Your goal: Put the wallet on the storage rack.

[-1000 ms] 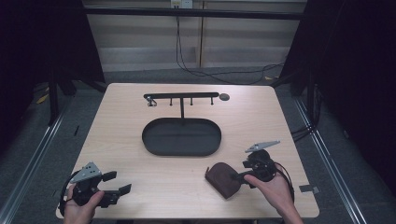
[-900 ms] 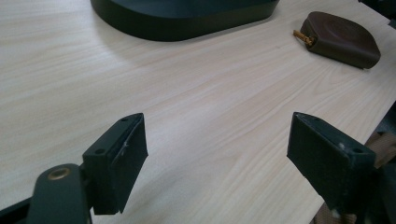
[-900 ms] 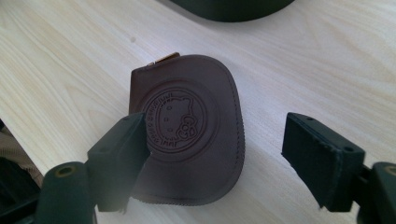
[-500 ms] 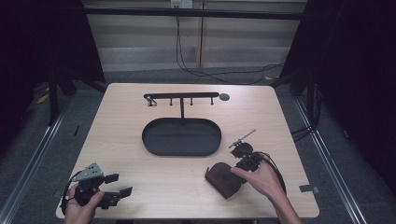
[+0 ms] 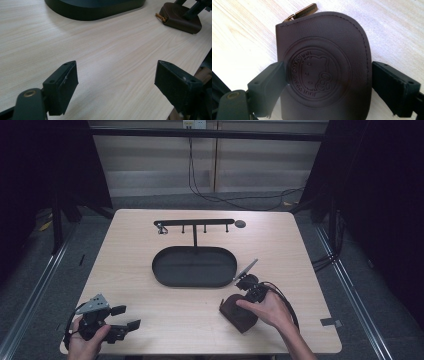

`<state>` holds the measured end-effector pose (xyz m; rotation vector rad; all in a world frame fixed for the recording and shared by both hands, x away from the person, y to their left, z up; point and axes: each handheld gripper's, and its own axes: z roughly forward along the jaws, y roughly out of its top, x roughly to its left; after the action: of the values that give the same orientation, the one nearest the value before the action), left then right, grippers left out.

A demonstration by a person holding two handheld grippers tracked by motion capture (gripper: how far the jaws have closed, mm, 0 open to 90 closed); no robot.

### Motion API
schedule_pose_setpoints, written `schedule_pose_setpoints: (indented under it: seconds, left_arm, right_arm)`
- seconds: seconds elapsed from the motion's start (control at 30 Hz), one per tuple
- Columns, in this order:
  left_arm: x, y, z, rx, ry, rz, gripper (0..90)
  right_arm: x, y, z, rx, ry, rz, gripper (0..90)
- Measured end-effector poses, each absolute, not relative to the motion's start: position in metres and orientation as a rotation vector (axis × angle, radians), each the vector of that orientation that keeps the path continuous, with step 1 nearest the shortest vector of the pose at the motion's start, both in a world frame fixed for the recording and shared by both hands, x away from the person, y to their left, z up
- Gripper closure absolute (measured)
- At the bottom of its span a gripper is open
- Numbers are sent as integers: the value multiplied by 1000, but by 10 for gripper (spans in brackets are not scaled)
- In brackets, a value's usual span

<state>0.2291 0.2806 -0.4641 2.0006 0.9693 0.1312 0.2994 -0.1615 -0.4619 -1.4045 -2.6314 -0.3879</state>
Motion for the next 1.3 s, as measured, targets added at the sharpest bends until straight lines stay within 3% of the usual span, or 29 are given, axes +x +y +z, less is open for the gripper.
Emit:
schedule_pose_setpoints:
  seconds: [0.23, 0.27, 0.3, 0.33, 0.63, 0.73, 0.77, 0.87, 0.93, 1.3]
  left_arm:
    - [229, 281, -464, 2000, 968, 131, 185]
    - [229, 281, -463, 1999, 969, 134, 185]
    - [229, 282, -463, 1999, 967, 135, 185]
    - [229, 282, -464, 1993, 974, 132, 185]
    - [229, 283, -464, 1994, 973, 124, 185]
    - [229, 283, -464, 1995, 974, 124, 185]
    - [229, 283, -464, 1996, 973, 128, 185]
    - [229, 283, -464, 1992, 976, 129, 185]
    - [229, 283, -463, 1994, 975, 131, 186]
    - [230, 283, -463, 2006, 964, 123, 185]
  right_arm:
    - [302, -155, -470, -1355, -2569, -362, 111]
    - [302, -149, -471, -1309, -2562, -370, 180]
    - [302, -149, -471, -1309, -2562, -370, 180]
    - [300, -144, -469, -1292, -2555, -392, 279]
    - [299, -142, -465, -1336, -2577, -370, 312]
    - [299, -145, -460, -1345, -2566, -397, 395]
    - [299, -147, -454, -1343, -2561, -430, 490]
    - [298, -148, -446, -1353, -2576, -445, 597]
    - [298, -148, -443, -1358, -2576, -456, 628]
    - [303, -154, -426, -1420, -2607, -442, 645]
